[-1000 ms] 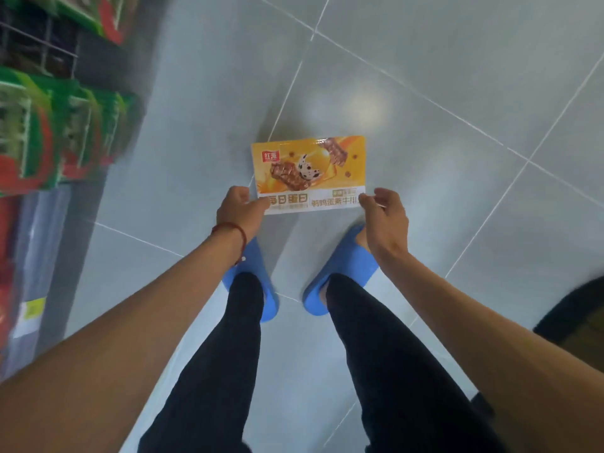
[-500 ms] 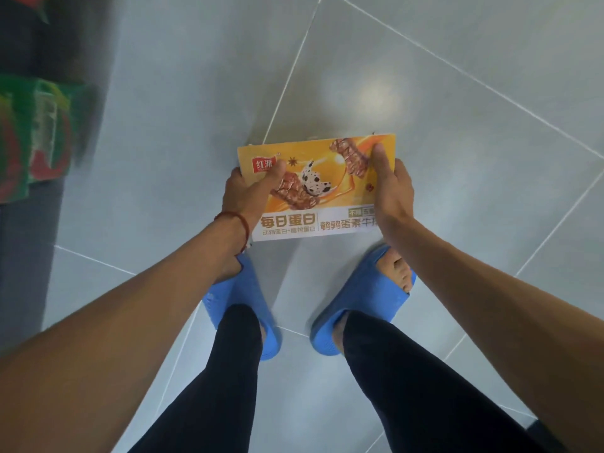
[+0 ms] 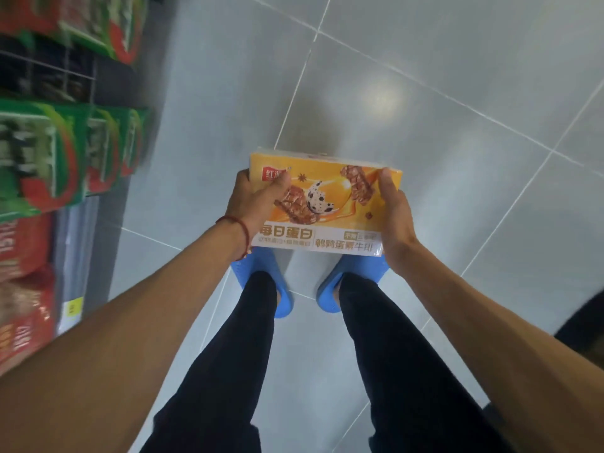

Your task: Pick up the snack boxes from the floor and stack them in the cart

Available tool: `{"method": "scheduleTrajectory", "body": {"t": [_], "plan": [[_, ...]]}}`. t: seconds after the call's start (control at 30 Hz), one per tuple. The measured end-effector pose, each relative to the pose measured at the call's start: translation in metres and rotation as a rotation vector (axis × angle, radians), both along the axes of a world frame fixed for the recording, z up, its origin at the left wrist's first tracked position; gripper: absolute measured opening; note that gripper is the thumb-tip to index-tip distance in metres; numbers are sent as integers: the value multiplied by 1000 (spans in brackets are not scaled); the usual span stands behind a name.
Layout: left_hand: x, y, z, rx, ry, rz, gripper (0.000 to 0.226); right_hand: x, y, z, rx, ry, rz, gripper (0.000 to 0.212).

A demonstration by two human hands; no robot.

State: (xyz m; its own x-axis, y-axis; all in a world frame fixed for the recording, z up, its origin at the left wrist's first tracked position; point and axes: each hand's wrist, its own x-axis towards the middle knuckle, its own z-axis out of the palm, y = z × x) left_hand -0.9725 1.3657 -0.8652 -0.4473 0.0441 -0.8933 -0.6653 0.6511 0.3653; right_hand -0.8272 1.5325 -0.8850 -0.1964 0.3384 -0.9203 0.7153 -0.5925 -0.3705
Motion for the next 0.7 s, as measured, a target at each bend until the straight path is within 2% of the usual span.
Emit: {"method": "scheduleTrajectory", "body": {"t": [0.13, 0.2, 0.3, 0.33, 0.37, 0.47, 0.53, 0.6, 0.7], "plan": [[10, -4, 90, 29, -53, 1, 47, 13, 6, 78, 3, 92, -23, 79], [15, -3, 130, 53, -73, 25, 48, 19, 8, 119, 5, 90, -64, 88], [24, 4, 190, 100, -91, 98, 55, 32, 6, 181, 10, 47, -127, 112], [28, 7, 210, 112, -92, 133, 55, 37, 5, 201, 21, 53, -150, 112], [32, 10, 229, 123, -85, 158, 52, 41, 3, 222, 35, 66, -178, 105], [41, 18, 283, 162, -47, 203, 37, 55, -3, 283, 79, 101, -283, 64], [42, 20, 315, 170, -28, 164, 33, 66, -9, 320, 76, 132, -334, 48], [47, 19, 343, 181, -7, 97, 36, 77, -17, 352, 93, 169, -360, 45], [56, 16, 382, 216, 20, 36, 37, 88, -29, 392, 114, 218, -422, 51]]}}
